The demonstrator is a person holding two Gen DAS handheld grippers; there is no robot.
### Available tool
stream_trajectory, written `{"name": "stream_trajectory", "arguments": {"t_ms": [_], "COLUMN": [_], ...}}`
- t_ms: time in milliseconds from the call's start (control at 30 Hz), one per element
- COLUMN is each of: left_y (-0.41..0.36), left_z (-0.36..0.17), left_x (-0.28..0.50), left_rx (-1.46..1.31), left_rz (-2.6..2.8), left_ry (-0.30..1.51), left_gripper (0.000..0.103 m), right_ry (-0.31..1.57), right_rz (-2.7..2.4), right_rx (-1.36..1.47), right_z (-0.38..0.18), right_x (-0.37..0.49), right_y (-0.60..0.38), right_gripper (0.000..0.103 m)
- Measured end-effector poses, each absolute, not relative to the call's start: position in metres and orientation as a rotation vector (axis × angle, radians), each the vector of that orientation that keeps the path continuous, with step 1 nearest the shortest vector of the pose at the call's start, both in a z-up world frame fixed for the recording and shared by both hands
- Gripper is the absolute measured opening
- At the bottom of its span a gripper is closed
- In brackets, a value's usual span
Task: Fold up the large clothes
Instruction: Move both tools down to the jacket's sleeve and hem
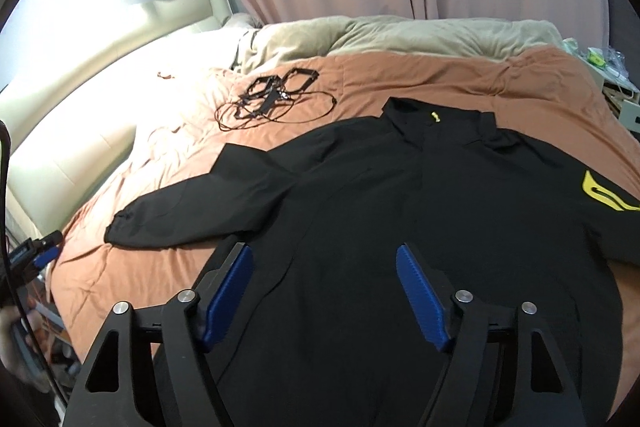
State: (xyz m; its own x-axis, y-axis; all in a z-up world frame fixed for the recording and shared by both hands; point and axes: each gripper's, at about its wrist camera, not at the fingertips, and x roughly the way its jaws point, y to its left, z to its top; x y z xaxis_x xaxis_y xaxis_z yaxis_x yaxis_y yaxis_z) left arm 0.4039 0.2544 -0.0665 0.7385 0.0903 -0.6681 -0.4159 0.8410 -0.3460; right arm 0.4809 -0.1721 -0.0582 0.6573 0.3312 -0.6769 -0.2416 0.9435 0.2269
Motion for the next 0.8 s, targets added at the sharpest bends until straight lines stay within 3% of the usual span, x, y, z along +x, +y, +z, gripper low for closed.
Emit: {"name": "stream_trajectory", "arguments": {"t_ms": [100,267,467,567,800], "left_y": [0.272,0.301,0.328,0.339,0.355], "left_z": [-0.084,-0.113,-0.145,-0.159,-0.187], "left_x": [0.422,0.446,0.472,0.486,0.503], "left_rx": [-0.545,-0.594,-0.644,-0.655,-0.669], "left_rz": [0.31,0.35,0.392,0.408,0.514], "left_ry": [0.718,0.758,0.789,0.81,0.878], "left_gripper": [0.06,0.056,0.053,0.036,0.035], "right_ry": [0.809,0.842,0.879,0.9,0.923], "right_rz": [0.338,0.355,0.357,0.369,0.387], "right_rx": [0.114,0.134,0.142,0.146,0.14], "right_z": [-0.068,-0.087,-0.108,-0.118,-0.133], "right_x": [0.498,0.529,0.556,0.565,0.579], "right_y": [-0.167,-0.161,-0.157,-0.154,-0.147], "right_gripper": [0.068,0.065,0.051,0.048,0.043]}}
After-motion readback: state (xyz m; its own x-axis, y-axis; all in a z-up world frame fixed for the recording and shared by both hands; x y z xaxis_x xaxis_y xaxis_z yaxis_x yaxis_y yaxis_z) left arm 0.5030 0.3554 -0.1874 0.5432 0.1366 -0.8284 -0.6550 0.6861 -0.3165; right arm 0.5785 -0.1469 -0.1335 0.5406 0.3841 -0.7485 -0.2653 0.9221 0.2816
